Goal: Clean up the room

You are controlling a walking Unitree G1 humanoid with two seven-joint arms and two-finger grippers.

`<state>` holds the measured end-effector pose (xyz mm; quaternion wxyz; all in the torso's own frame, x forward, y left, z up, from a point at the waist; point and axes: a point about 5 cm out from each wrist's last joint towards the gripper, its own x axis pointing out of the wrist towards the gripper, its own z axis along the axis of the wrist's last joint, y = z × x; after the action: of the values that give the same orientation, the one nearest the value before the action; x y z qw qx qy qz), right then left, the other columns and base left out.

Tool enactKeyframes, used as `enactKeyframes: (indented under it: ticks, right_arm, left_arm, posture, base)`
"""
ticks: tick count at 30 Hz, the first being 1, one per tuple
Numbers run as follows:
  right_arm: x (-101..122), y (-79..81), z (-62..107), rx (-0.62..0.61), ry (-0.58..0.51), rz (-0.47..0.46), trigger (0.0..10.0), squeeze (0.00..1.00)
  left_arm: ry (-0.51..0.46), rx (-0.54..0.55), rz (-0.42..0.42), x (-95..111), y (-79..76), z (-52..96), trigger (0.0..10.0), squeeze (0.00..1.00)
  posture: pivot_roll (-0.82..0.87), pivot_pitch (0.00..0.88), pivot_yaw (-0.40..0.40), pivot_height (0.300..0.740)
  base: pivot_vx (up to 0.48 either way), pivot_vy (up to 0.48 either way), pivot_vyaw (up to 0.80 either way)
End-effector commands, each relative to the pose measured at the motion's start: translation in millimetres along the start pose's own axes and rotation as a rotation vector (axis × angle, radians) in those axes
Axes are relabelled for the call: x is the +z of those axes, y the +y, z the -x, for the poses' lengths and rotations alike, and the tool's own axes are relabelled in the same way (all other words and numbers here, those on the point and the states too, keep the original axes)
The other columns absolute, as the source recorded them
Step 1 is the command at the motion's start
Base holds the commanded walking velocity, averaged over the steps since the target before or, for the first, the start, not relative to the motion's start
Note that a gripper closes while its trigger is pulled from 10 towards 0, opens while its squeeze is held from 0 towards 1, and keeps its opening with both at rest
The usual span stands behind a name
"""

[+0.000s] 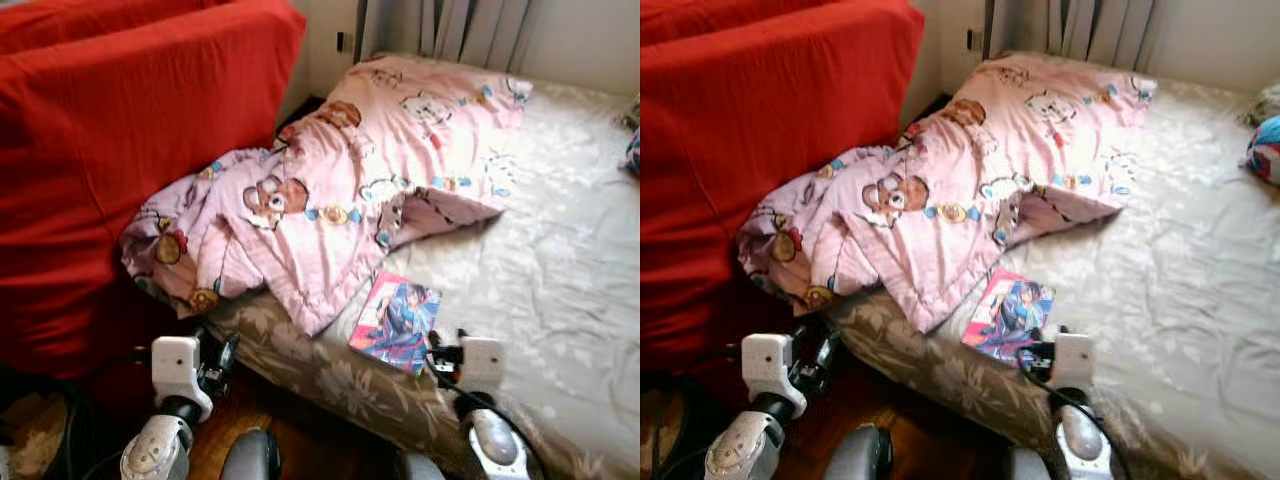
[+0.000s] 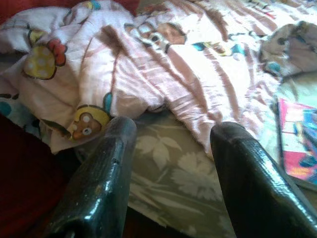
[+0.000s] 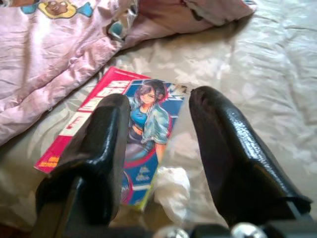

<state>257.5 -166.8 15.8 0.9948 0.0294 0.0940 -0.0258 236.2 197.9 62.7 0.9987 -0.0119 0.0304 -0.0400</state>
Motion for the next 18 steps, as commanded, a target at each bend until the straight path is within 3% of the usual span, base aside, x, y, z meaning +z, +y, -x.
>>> enactKeyframes:
  ticks: [1, 9, 17, 18]
  right_arm:
    - [-3, 4.3, -0.5, 0.003, 0.023, -0.017, 10.0, 0.00]
    - [-8, -3.5, -2.3, -0.043, 0.063, -0.026, 10.0, 0.00]
    - [-17, 2.8, -10.8, 0.044, 0.168, -0.040, 10.0, 0.00]
    - [-20, 2.8, -13.7, 0.054, 0.209, -0.024, 10.0, 0.54]
  left_arm:
    - [0.015, 0.017, -0.010, -2, 5.9, 3.3, 10.0, 0.00]
    - [0.016, 0.016, -0.012, -2, 5.9, 4.0, 10.0, 0.00]
    - [0.008, 0.009, -0.003, 2, 4.8, 4.1, 10.0, 0.00]
    - [0.009, 0.004, 0.000, 2, 3.6, 4.7, 10.0, 0.00]
  posture:
    - [0.08, 0.153, -0.014, 0.619]
    - [0.07, 0.157, -0.013, 0.619]
    - [0.08, 0.180, -0.009, 0.619]
    - [0.09, 0.189, -0.005, 0.619]
  base:
    - [0.341, 0.000, 0.00]
    - [0.340, 0.000, 0.00]
    - [0.000, 0.000, 0.00]
    - [0.000, 0.000, 0.00]
